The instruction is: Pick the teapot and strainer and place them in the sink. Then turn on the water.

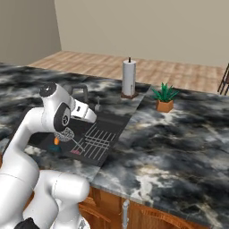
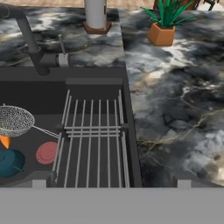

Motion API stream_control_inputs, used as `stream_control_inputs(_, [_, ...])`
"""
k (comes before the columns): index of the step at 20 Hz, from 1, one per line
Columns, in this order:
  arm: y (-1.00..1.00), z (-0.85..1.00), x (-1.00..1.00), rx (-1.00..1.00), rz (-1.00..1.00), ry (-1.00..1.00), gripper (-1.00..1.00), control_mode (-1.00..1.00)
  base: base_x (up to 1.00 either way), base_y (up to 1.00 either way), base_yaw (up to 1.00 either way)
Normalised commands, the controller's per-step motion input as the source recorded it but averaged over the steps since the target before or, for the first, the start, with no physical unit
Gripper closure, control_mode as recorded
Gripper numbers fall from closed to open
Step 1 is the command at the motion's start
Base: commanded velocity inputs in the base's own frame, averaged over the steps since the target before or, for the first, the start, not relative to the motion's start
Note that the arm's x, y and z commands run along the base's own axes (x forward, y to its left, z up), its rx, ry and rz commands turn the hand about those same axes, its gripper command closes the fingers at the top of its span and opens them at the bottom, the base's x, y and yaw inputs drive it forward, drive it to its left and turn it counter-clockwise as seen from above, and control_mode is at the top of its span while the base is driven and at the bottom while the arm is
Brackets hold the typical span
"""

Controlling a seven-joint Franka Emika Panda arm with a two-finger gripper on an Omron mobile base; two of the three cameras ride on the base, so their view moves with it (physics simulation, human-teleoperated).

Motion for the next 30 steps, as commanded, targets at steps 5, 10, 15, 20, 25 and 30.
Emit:
stream_control_inputs(5, [0.00,0.00,0.00,0.00,0.00,0.00,-1.00,1.00,0.02,-0.10,0.00])
stream_control_inputs(10, [-0.01,0.00,0.07,0.00,0.00,0.00,-1.00,-1.00,0.00,0.00,0.00])
stream_control_inputs(15, [-0.02,0.00,0.08,0.00,0.03,0.00,-1.00,-1.00,0.00,0.00,0.00])
stream_control_inputs(20, [-0.26,-0.05,0.35,0.04,0.16,0.00,-1.00,-1.00,0.00,0.00,0.00])
stream_control_inputs(25, [-0.30,-0.01,0.14,0.02,0.16,0.00,-1.00,-1.00,0.00,0.00,0.00])
stream_control_inputs(30, [-0.17,0.00,0.27,0.00,0.00,-0.01,-1.00,-1.00,0.00,0.00,0.00])
